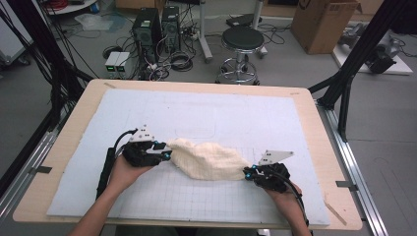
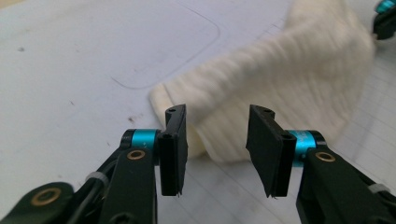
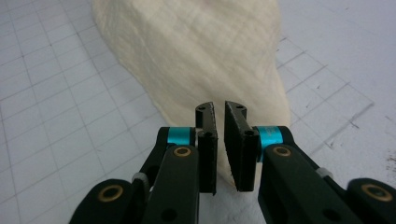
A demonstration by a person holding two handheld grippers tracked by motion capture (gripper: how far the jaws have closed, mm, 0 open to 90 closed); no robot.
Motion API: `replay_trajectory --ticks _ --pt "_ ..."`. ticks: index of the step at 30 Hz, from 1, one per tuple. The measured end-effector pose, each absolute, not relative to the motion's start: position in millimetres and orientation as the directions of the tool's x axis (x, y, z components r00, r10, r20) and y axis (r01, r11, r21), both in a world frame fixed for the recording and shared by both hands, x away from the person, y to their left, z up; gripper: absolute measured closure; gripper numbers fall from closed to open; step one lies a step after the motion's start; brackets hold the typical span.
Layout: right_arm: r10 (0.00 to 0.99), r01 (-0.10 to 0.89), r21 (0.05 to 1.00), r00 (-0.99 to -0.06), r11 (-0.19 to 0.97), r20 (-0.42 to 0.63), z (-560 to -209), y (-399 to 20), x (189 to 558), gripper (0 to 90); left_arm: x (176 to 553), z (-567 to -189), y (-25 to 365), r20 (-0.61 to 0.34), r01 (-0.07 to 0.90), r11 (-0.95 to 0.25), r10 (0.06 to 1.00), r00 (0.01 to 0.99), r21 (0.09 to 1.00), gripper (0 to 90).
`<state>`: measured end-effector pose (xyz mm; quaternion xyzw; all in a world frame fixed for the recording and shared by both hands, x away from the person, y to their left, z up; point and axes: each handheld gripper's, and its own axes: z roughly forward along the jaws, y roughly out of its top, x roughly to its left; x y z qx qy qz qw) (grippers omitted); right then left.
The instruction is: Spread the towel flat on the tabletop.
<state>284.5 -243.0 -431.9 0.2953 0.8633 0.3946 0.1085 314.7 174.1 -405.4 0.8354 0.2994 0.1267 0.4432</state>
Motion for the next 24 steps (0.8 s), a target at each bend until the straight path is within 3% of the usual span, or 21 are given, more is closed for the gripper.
replay_trajectory --ticks 8,13,17,21,24 --pt "0.593 0.42 0.743 -0.804 0.52 0.04 -433.7 -241.6 287.4 79.4 309.5 -428.4 140.6 -0.041 0.366 -0.523 0.532 0.846 0.77 58.5" --pt "0.598 0.44 0.733 -0.799 0.518 0.057 -437.4 -241.6 291.1 70.5 321.7 -437.4 123.4 -0.034 0.384 -0.54 0.547 0.836 0.749 57.6" --pt "0.601 0.452 0.722 -0.796 0.523 0.063 -441.0 -239.6 294.6 68.1 327.5 -437.3 118.4 -0.021 0.387 -0.54 0.564 0.826 0.748 68.5" --pt "0.593 0.45 0.722 -0.802 0.525 0.069 -441.4 -238.5 296.5 78.7 327.9 -433.6 120.4 -0.013 0.379 -0.539 0.563 0.826 0.752 84.8" --pt "0.581 0.448 0.718 -0.81 0.533 0.075 -441.1 -236.5 295.8 86.1 325.1 -427.8 124.1 -0.015 0.369 -0.527 0.559 0.829 0.765 88.4"
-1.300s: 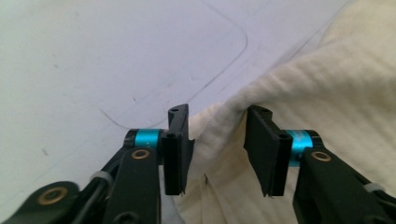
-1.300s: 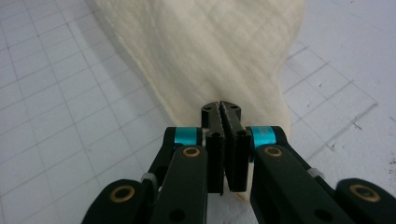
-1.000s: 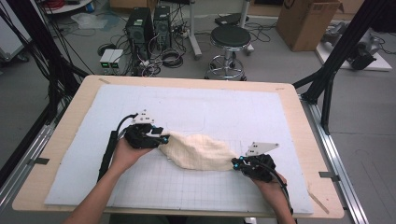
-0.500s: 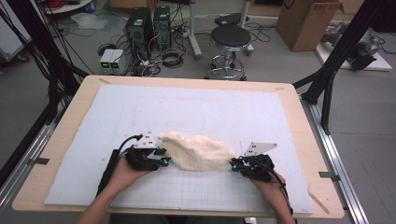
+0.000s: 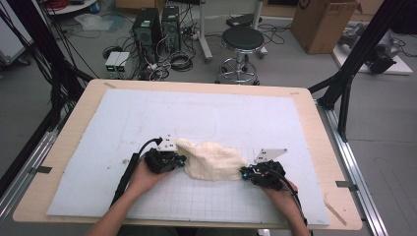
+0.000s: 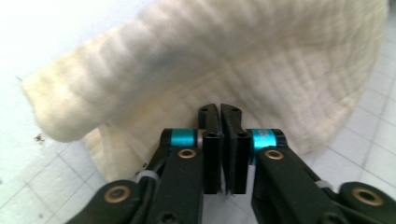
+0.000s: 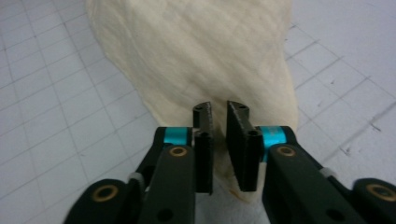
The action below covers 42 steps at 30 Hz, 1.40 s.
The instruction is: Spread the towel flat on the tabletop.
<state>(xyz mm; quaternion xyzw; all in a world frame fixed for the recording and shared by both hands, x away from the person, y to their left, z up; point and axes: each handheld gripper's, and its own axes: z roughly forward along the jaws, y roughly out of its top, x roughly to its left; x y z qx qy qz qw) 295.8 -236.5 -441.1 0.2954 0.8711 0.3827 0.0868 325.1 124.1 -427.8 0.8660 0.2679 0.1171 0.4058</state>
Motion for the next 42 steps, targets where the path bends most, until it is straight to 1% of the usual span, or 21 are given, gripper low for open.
replay_trajectory --ticks 3,11,19,23,31,35,40,41,42 --pt "0.577 0.444 0.718 -0.814 0.536 0.072 -440.5 -235.9 295.4 88.4 321.0 -420.3 128.2 -0.009 0.352 -0.513 0.556 0.831 0.783 88.8" --pt "0.572 0.429 0.74 -0.817 0.518 0.074 -434.2 -236.1 290.6 88.7 306.4 -404.5 146.6 0.01 0.322 -0.505 0.549 0.836 0.801 88.9" --pt "0.544 0.386 0.773 -0.837 0.503 0.064 -422.3 -230.4 278.5 88.6 287.9 -384.3 164.9 0.014 0.297 -0.463 0.557 0.831 0.835 88.9" --pt "0.524 0.359 0.783 -0.85 0.508 0.049 -417.2 -224.7 270.3 88.7 276.3 -376.8 171.1 0.027 0.284 -0.469 0.552 0.833 0.836 88.9" --pt "0.485 0.323 0.793 -0.874 0.517 0.039 -409.4 -217.8 242.3 88.7 244.8 -382.5 187.8 0.03 0.278 -0.473 0.544 0.838 0.836 88.9" --pt "0.453 0.303 0.79 -0.891 0.533 0.036 -407.9 -212.2 226.7 88.7 228.8 -391.2 192.5 0.037 0.277 -0.508 0.524 0.851 0.816 88.9" --pt "0.419 0.304 0.771 -0.906 0.56 0.054 -414.5 -208.2 210.5 88.5 221.8 -413.9 197.2 -0.007 0.317 -0.526 0.508 0.862 0.789 88.4" --pt "0.414 0.303 0.769 -0.909 0.562 0.055 -416.3 -207.6 209.4 87.1 222.6 -416.5 198.3 -0.02 0.323 -0.512 0.51 0.86 0.796 85.5" --pt "0.412 0.306 0.767 -0.909 0.564 0.06 -417.0 -207.3 208.5 84.5 224.0 -416.9 199.5 -0.033 0.327 -0.5 0.51 0.86 0.802 79.0"
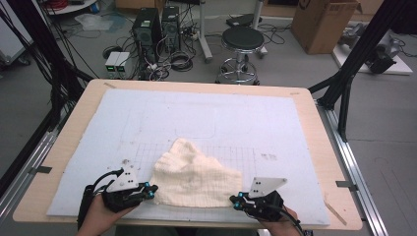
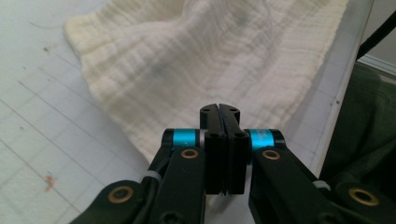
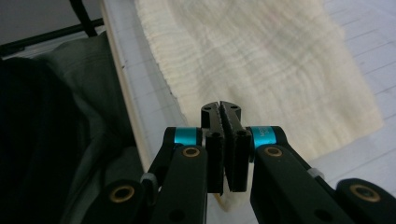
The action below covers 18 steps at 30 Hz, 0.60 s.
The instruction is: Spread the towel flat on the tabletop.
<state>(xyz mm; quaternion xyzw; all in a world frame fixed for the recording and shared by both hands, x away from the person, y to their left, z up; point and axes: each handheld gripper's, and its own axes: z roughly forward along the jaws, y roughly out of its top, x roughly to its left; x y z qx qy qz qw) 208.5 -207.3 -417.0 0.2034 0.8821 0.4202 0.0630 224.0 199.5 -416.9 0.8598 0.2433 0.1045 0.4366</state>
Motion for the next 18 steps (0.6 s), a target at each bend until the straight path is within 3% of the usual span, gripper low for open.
replay_trajectory --ticks 5,18 --pt "0.438 0.308 0.791 -0.897 0.528 0.057 -408.7 -210.9 218.4 75.7 237.2 -402.8 201.5 -0.042 0.316 -0.448 0.522 0.852 0.837 68.3" --pt "0.516 0.361 0.822 -0.851 0.44 0.097 -395.6 -194.8 304.2 67.0 306.5 -400.6 169.2 -0.001 0.327 -0.441 0.595 0.804 0.835 62.6"
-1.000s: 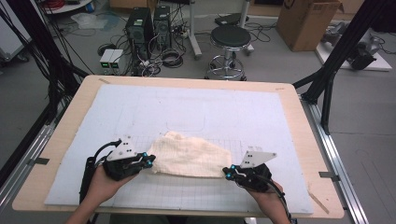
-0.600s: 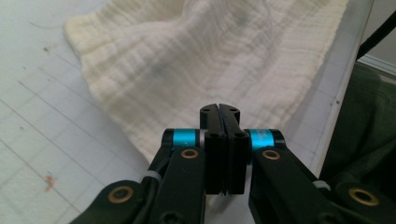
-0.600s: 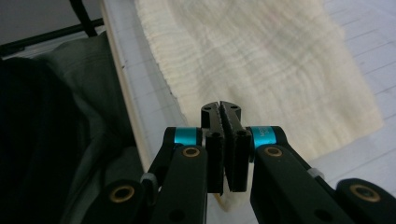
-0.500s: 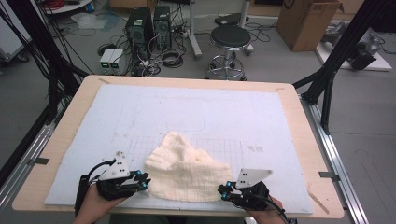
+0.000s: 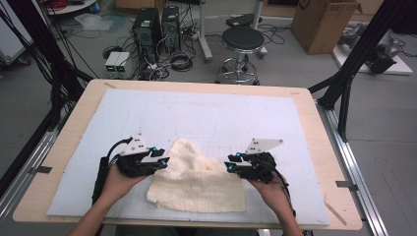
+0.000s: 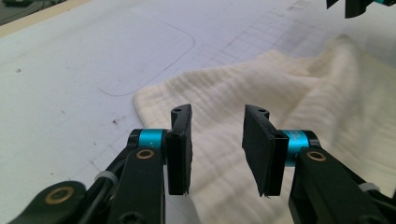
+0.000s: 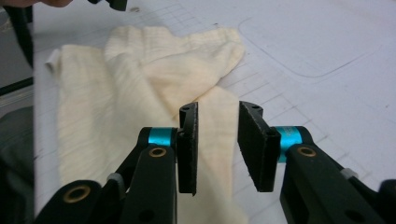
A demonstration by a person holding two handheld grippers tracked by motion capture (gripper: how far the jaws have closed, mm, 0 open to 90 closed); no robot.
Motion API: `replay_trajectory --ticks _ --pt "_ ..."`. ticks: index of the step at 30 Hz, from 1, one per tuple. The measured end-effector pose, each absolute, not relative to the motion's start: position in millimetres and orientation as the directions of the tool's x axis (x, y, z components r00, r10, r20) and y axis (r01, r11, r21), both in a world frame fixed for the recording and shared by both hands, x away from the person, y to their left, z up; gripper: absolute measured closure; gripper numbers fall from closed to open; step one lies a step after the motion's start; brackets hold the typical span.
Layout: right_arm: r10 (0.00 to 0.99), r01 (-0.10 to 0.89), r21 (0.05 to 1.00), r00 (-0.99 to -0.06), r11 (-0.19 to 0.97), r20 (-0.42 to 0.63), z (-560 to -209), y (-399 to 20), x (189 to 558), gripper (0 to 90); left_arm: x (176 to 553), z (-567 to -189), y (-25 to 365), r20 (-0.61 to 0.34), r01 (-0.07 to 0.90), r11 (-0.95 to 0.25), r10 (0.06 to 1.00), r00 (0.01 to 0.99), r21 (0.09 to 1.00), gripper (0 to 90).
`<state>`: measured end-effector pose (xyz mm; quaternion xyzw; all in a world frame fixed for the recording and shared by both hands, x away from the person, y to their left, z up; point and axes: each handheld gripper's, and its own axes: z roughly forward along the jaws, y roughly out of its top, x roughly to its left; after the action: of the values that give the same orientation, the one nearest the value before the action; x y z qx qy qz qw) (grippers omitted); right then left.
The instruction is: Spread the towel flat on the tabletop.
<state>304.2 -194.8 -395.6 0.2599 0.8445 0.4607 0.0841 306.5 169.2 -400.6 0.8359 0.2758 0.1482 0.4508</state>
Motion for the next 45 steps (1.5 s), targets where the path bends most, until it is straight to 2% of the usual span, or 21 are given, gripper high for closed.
replay_trajectory --ticks 5,10,13,16,20,25,32,39,45 --pt "0.491 0.387 0.799 -0.861 0.46 0.135 -406.8 -177.5 326.3 63.7 322.4 -417.3 162.3 -0.024 0.391 -0.482 0.605 0.796 0.784 63.1" --pt "0.48 0.425 0.764 -0.86 0.485 0.173 -421.9 -168.1 338.1 63.8 321.7 -428.7 160.4 -0.035 0.409 -0.527 0.581 0.813 0.745 73.7" --pt "0.478 0.448 0.737 -0.857 0.505 0.194 -427.1 -166.1 340.1 65.2 320.7 -435.3 159.6 -0.034 0.416 -0.547 0.576 0.816 0.726 76.3" --pt "0.477 0.47 0.705 -0.853 0.531 0.209 -432.4 -163.3 341.3 70.4 318.9 -436.2 159.3 -0.025 0.413 -0.548 0.581 0.814 0.727 76.5" --pt "0.456 0.455 0.686 -0.867 0.567 0.199 -435.6 -159.1 339.8 85.6 315.3 -436.5 158.7 -0.001 0.4 -0.56 0.58 0.814 0.726 77.6" --pt "0.45 0.446 0.7 -0.871 0.558 0.196 -432.7 -161.8 337.2 88.2 311.9 -437.4 163.8 -0.016 0.406 -0.545 0.584 0.811 0.734 78.7" --pt "0.494 0.421 0.745 -0.858 0.518 0.141 -417.2 -177.6 327.1 88.4 310.0 -437.6 165.6 -0.011 0.402 -0.548 0.582 0.813 0.733 78.5" --pt "0.59 0.41 0.77 -0.805 0.489 0.054 -401.2 -210.1 314.3 88.4 308.8 -439.3 171.9 -0.037 0.413 -0.523 0.587 0.809 0.746 77.6" --pt "0.64 0.448 0.769 -0.766 0.456 0.066 -401.7 -236.4 301.7 88.4 307.5 -439.1 174.1 -0.04 0.42 -0.52 0.592 0.805 0.744 77.5"
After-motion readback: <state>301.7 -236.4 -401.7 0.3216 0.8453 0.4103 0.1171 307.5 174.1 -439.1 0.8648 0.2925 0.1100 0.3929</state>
